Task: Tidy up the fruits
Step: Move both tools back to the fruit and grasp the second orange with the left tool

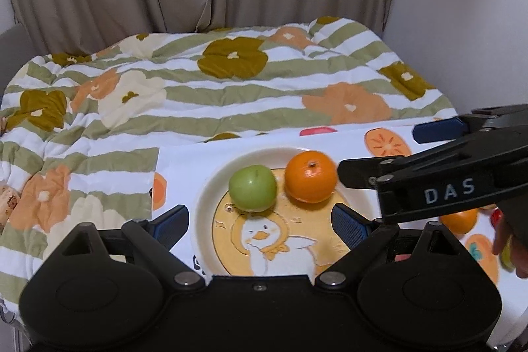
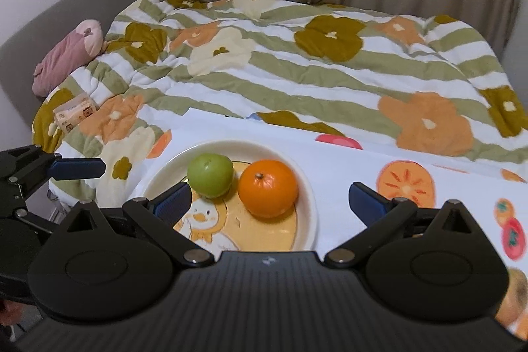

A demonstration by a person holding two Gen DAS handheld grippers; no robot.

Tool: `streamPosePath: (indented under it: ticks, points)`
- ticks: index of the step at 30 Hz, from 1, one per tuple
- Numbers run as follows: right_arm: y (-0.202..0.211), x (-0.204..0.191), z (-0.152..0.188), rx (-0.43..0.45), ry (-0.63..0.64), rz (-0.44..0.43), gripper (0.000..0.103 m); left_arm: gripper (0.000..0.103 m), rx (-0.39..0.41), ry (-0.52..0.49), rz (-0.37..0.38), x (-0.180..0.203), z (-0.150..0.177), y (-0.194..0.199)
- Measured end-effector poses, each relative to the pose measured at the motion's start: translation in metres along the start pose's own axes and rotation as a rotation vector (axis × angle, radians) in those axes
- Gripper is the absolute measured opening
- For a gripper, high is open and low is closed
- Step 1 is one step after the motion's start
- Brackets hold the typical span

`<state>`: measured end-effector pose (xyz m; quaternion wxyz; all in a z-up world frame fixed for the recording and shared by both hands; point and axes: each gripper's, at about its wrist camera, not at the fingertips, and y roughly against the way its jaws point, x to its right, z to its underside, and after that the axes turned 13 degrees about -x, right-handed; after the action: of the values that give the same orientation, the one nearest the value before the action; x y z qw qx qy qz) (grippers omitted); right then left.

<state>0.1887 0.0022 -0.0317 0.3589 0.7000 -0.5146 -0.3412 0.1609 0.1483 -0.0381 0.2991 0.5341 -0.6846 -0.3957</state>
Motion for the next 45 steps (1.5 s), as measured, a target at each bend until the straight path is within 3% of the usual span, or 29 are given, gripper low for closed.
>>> streamPosePath:
  ticks: [11, 23, 35, 45]
  points:
    - [0.076, 0.049, 0.048, 0.066, -0.152, 0.066, 0.103, 0.096, 0.041, -0.025, 0.029, 0.052, 0.010, 0.043]
    - [0.116, 0.139, 0.105, 0.070, -0.159, 0.109, 0.103, 0.096, 0.051, 0.000, 0.018, 0.151, 0.018, 0.048]
    - [0.100, 0.238, 0.131, 0.037, -0.169, 0.097, 0.103, 0.095, 0.020, 0.035, 0.010, 0.231, 0.016, 0.002]
    - [0.047, 0.276, 0.135, -0.013, -0.131, 0.020, 0.103, 0.094, -0.014, 0.067, -0.044, 0.265, 0.011, -0.056]
